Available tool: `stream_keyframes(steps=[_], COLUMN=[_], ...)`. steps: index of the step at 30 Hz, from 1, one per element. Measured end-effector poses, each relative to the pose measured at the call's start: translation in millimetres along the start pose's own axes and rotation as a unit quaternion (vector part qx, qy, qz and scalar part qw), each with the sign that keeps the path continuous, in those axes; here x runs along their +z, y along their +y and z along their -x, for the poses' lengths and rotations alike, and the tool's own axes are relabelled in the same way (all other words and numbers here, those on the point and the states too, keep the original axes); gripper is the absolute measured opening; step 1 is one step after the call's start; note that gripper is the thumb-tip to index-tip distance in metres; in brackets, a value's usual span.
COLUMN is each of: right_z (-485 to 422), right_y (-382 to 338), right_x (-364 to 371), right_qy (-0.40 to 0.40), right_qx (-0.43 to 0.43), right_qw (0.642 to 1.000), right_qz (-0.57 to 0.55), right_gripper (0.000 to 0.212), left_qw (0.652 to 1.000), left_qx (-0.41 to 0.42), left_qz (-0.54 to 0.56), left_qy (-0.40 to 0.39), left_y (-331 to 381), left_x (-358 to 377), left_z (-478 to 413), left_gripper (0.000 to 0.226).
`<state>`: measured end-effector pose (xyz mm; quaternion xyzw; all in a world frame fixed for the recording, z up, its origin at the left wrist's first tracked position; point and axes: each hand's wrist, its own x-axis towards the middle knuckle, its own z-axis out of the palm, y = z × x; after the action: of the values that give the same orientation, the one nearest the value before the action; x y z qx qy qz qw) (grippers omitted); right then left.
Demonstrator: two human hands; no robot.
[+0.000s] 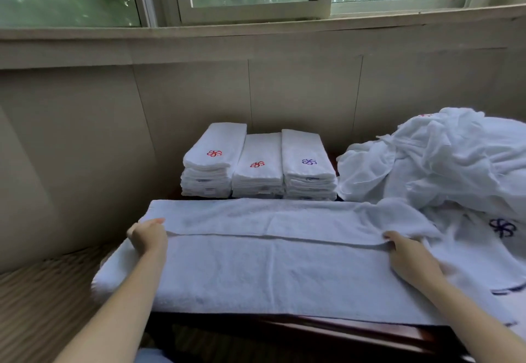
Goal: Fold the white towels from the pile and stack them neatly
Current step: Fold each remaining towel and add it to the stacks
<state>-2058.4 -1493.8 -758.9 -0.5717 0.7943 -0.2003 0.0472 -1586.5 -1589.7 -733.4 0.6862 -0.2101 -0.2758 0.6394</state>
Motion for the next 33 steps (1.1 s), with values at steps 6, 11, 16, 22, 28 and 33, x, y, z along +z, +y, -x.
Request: stream_keyframes(steps=[6, 11, 16, 22, 28, 33], right_z=[7, 12, 16, 26, 16, -4], right_y=[1, 7, 11, -1, -10, 8], right_x=[-4, -6, -12, -17, -27, -49], right_qy=[-0.017, -0.008, 0.047, 0.041, 0.033, 0.119], right_qx=[0.008, 0.019, 0.062, 0.059, 0.099, 0.246], right_qw=[1.0, 0.999, 0.997, 0.997, 0.982, 0.799], right_qz=[0.009, 0.035, -0.005, 0.041, -0.161, -0.536], right_gripper=[0.043, 0.044, 0.047, 0.042, 0.052, 0.055], left_qw=[0.98, 0.908, 0.892, 0.819, 0.738, 0.667], left_qx=[0.104, 0.218, 0.228, 0.178, 0.146, 0.34], left_qz=[-0.156, -0.326, -0.382, -0.541, -0.648, -0.576], left_qy=[-0.07, -0.147, -0.08, -0.067, -0.118, -0.328], left_y=[-6, -15, -18, -15, 0, -9], left_x=[-9, -18, -22, -18, 11, 86], left_z=[13, 13, 9, 19, 47, 129], left_gripper=[0.035, 0.028, 0.03, 0.041, 0.049, 0.043])
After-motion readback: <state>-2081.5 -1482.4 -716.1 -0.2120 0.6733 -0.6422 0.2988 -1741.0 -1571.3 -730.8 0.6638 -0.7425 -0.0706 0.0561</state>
